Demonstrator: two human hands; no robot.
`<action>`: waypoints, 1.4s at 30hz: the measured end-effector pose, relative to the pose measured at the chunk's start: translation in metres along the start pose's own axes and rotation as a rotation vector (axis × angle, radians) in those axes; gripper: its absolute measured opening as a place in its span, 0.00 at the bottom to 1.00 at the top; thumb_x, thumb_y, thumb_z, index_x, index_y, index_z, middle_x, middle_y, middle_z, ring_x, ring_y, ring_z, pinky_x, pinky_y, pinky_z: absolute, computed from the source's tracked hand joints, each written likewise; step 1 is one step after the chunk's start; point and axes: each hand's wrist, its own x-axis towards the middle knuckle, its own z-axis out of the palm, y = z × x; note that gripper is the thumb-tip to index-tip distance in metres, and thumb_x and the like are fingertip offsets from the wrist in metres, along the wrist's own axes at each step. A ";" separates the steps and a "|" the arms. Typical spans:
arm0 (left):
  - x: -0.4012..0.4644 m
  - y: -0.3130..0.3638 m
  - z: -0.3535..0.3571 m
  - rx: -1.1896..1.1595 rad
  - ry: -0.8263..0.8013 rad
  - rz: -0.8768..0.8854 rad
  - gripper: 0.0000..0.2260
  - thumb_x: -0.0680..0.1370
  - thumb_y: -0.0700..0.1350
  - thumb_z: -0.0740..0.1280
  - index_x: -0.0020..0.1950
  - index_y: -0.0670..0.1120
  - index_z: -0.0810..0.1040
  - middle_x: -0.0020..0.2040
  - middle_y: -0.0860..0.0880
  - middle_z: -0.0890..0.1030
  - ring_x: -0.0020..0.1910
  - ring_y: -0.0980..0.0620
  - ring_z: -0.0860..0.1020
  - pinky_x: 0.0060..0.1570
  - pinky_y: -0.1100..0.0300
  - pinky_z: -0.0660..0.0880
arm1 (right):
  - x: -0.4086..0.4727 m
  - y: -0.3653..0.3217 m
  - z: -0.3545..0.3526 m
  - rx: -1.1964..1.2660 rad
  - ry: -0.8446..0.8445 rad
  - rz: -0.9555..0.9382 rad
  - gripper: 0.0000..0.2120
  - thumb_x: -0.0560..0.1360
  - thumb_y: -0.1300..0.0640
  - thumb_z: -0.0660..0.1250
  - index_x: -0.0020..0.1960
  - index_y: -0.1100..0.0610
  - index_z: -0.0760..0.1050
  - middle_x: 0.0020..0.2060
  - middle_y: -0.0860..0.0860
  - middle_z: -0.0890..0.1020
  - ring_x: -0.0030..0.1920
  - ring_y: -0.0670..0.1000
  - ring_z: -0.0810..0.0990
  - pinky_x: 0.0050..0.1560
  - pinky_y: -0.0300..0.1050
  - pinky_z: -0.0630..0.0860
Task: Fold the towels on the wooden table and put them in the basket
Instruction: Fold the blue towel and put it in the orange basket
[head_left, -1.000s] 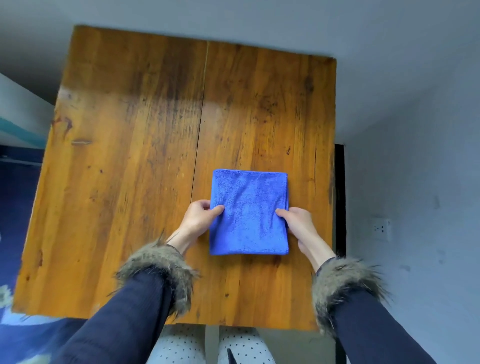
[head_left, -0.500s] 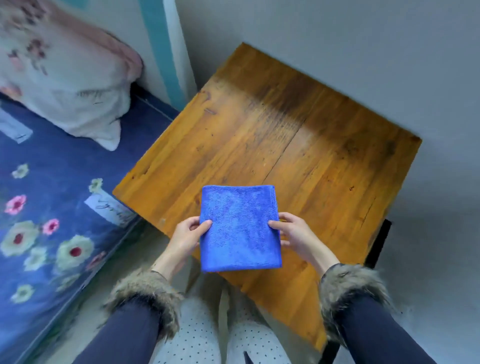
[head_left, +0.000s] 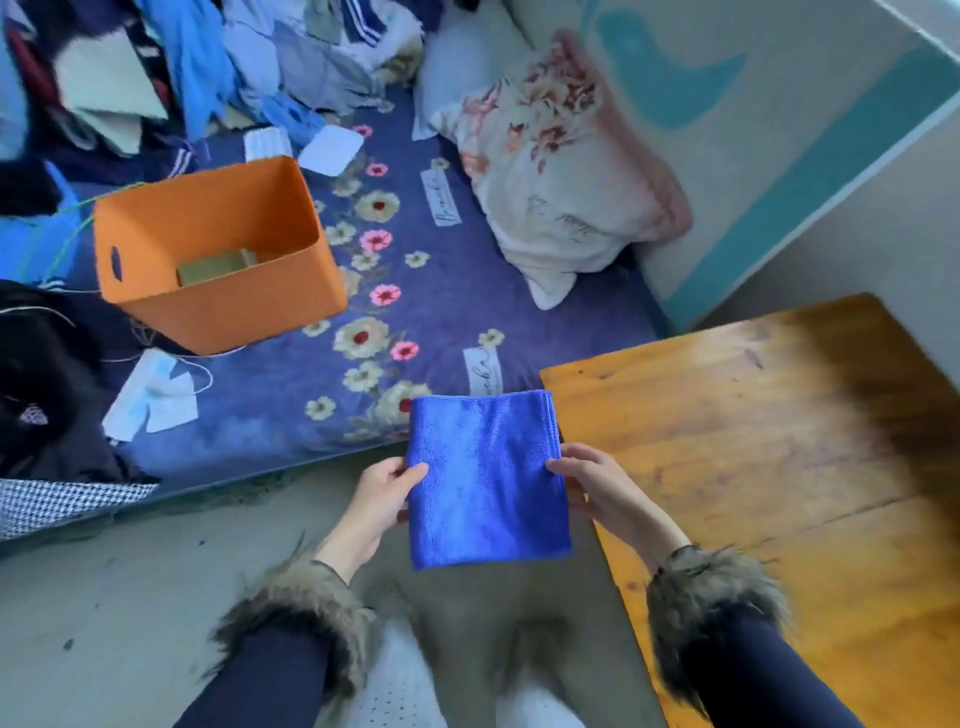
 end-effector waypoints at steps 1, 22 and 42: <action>0.002 0.001 -0.022 -0.022 0.022 -0.004 0.06 0.79 0.41 0.62 0.53 0.42 0.76 0.47 0.47 0.81 0.39 0.50 0.78 0.39 0.58 0.73 | 0.008 -0.007 0.022 -0.017 -0.018 -0.002 0.05 0.75 0.62 0.63 0.49 0.56 0.77 0.42 0.51 0.82 0.42 0.50 0.80 0.41 0.45 0.76; 0.127 0.120 -0.308 -0.068 0.303 0.122 0.05 0.78 0.45 0.64 0.44 0.45 0.77 0.45 0.49 0.81 0.45 0.49 0.79 0.44 0.53 0.75 | 0.175 -0.200 0.308 -0.287 -0.228 -0.062 0.09 0.76 0.61 0.62 0.54 0.59 0.76 0.45 0.52 0.80 0.42 0.51 0.78 0.42 0.44 0.76; 0.482 0.212 -0.353 0.105 0.408 -0.178 0.10 0.75 0.45 0.67 0.34 0.49 0.71 0.43 0.46 0.78 0.45 0.45 0.77 0.49 0.49 0.77 | 0.508 -0.318 0.406 -0.883 0.017 -0.061 0.15 0.74 0.63 0.60 0.60 0.62 0.70 0.53 0.57 0.78 0.53 0.60 0.76 0.45 0.43 0.68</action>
